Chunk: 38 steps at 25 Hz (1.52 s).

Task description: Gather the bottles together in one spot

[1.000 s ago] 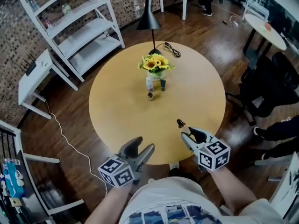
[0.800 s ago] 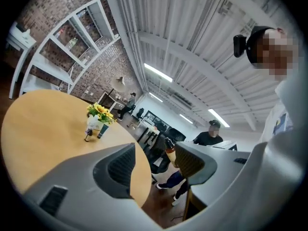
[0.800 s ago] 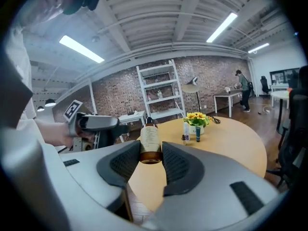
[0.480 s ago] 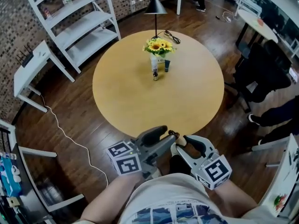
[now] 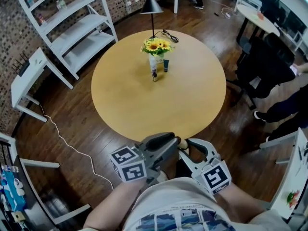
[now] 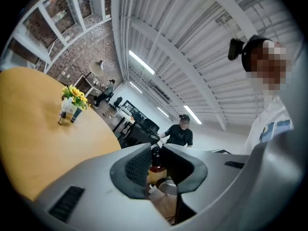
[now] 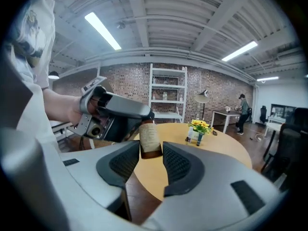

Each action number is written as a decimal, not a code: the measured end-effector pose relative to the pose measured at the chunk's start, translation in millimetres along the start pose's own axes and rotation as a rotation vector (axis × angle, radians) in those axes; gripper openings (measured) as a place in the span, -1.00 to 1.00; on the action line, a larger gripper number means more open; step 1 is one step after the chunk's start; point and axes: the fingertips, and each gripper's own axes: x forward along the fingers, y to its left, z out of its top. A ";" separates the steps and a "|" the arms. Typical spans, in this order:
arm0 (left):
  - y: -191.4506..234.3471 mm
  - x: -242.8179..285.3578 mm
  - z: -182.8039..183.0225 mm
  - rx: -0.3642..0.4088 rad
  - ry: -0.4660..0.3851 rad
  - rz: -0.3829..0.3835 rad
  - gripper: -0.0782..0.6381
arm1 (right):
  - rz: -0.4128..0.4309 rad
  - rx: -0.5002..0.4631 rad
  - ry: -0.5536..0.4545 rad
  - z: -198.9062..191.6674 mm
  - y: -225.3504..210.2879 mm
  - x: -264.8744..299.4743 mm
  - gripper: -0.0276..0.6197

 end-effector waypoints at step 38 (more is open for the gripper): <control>410.9 244.1 79.1 0.449 0.196 0.831 -0.59 | -0.042 0.294 0.239 -110.2 -357.6 24.1 -0.17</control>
